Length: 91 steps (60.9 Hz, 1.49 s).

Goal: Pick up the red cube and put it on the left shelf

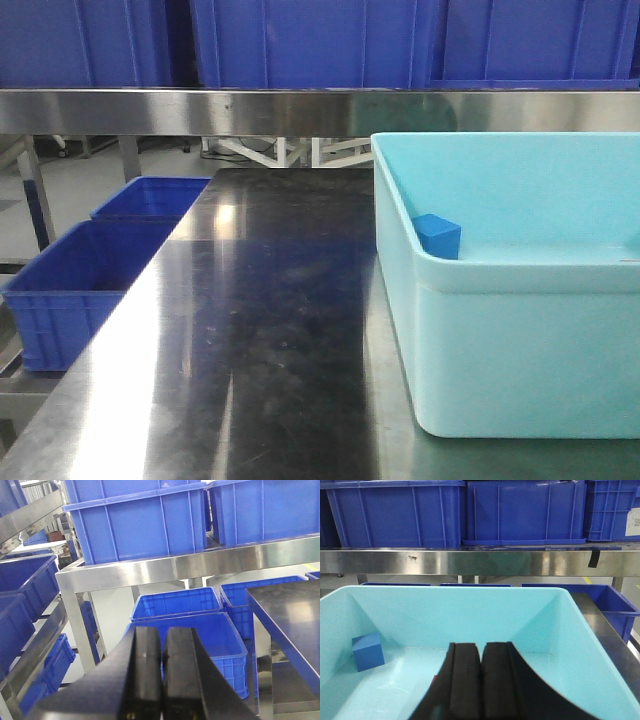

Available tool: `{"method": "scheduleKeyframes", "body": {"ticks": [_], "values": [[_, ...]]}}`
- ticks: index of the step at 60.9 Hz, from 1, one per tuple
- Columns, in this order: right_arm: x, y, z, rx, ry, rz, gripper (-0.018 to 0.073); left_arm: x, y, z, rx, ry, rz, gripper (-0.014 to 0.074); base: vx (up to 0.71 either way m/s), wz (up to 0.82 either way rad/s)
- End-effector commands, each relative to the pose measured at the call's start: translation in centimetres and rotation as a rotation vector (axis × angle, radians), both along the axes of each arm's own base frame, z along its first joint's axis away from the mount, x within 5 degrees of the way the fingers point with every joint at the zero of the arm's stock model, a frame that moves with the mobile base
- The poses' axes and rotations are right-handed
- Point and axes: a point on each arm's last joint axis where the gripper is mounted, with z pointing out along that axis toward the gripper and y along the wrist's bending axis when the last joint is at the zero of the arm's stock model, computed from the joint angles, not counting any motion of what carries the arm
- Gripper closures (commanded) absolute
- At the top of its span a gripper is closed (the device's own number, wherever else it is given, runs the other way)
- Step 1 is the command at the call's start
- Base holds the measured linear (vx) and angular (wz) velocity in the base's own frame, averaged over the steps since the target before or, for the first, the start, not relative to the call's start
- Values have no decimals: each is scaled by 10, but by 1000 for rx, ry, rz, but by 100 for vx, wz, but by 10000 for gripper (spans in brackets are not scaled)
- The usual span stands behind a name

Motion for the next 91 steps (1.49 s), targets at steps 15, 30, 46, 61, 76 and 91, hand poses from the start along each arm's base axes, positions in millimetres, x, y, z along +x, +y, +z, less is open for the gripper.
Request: {"method": "scheduleKeyframes", "body": {"ticks": [15, 30, 46, 61, 76, 91], "values": [[-4, 0, 17, -12, -124, -5, 503, 1, 0, 0, -5, -60, -4, 491, 0, 0], [-4, 0, 17, -12, -124, -5, 503, 1, 0, 0, -5, -60, -4, 491, 0, 0], [-4, 0, 17, -12, -124, -5, 503, 1, 0, 0, -5, -60, -4, 491, 0, 0], [-4, 0, 17, -12, -125, -5, 503, 1, 0, 0, -5, -60, -4, 491, 0, 0], [-4, 0, 17, -12, -128, -5, 503, 1, 0, 0, -5, -60, -4, 491, 0, 0], [-4, 0, 18, -11, -136, -4, 503, 1, 0, 0, -5, -60, -4, 491, 2, 9]]}}
